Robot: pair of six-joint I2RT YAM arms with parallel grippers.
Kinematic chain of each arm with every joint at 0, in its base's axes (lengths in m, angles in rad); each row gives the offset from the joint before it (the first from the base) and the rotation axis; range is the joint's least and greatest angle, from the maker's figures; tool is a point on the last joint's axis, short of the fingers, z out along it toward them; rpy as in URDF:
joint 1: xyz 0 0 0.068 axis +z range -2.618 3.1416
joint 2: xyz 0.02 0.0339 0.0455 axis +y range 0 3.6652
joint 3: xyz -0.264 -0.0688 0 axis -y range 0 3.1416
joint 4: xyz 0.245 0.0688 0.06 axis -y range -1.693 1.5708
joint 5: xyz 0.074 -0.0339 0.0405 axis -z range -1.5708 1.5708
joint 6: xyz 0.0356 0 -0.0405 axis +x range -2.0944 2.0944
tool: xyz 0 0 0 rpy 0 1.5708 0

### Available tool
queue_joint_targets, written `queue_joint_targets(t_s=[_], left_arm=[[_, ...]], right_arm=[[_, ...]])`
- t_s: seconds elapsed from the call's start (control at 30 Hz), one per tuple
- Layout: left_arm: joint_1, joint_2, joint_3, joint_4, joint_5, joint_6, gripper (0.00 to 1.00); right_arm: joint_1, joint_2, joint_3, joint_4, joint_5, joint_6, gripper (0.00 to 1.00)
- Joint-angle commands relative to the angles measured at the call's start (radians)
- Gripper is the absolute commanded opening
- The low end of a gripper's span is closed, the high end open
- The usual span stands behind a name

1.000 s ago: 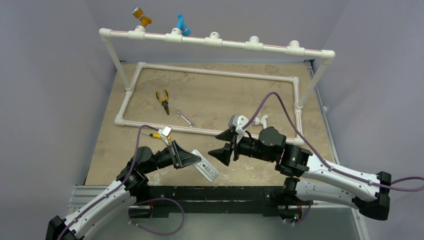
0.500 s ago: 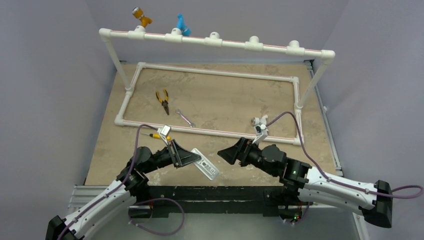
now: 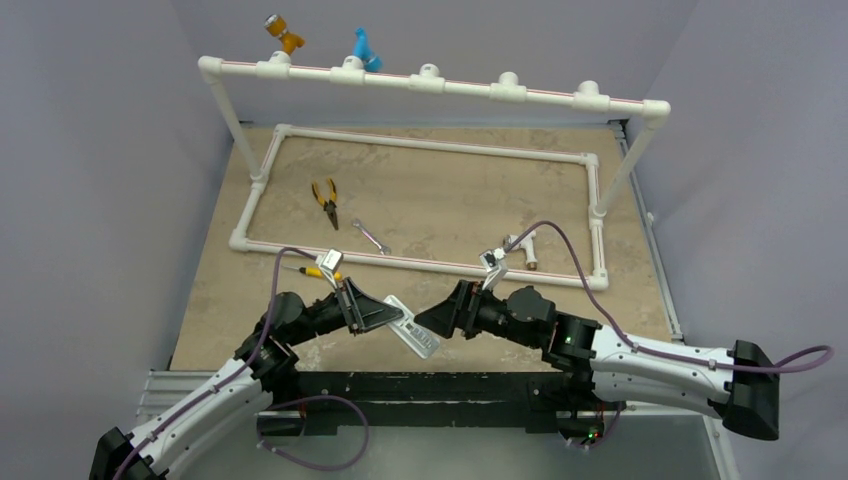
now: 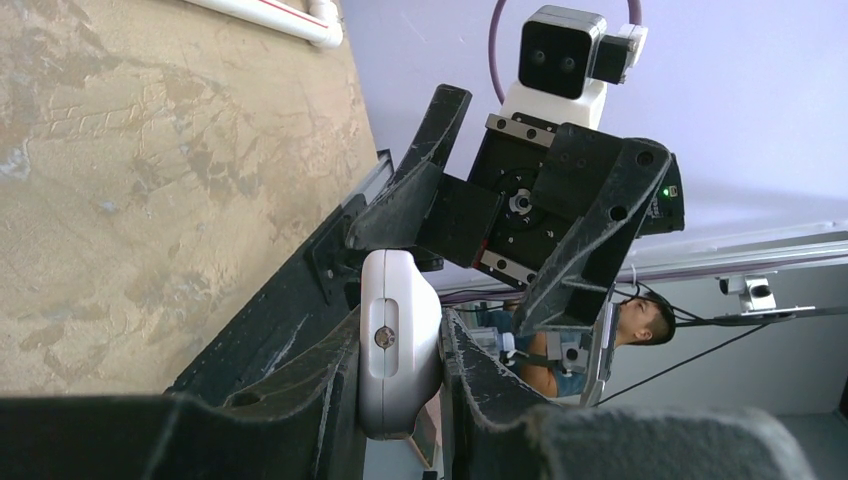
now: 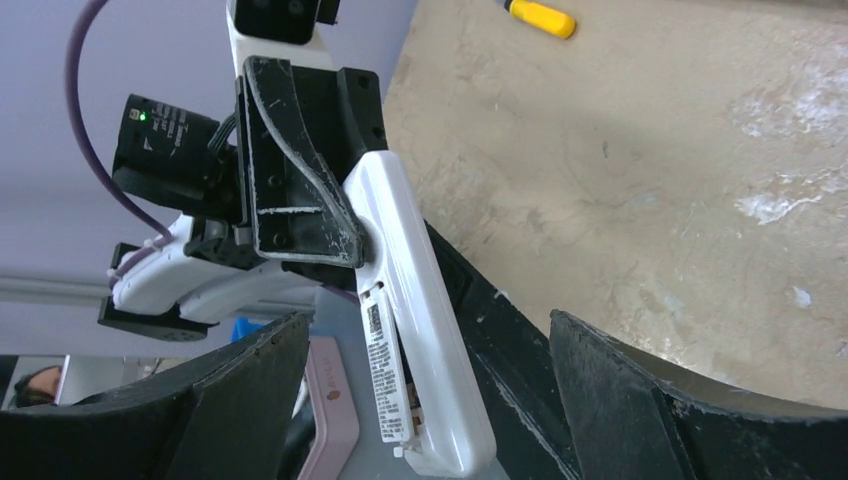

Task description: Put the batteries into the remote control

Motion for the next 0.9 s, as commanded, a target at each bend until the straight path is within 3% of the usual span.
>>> queue_joint_targets(t_s=[0.0, 0.3, 0.63, 0.87], left_arm=[[-0.005, 0.001, 0.003, 0.071, -0.006, -0.008, 0.0], [-0.005, -0.007, 0.005, 0.061, -0.004, -0.009, 0.0], [-0.005, -0.012, 0.007, 0.061, -0.004, -0.01, 0.0], [-0.005, -0.014, 0.004, 0.058, -0.004, -0.009, 0.0]], right_arm=[[0.02, 0.049, 0.073, 0.043, -0.059, -0.049, 0.89], [0.024, 0.061, 0.074, 0.03, -0.053, -0.055, 0.82], [0.024, 0.108, 0.078, 0.036, -0.061, -0.052, 0.63], [0.024, 0.107, 0.064, 0.054, -0.06, -0.046, 0.59]])
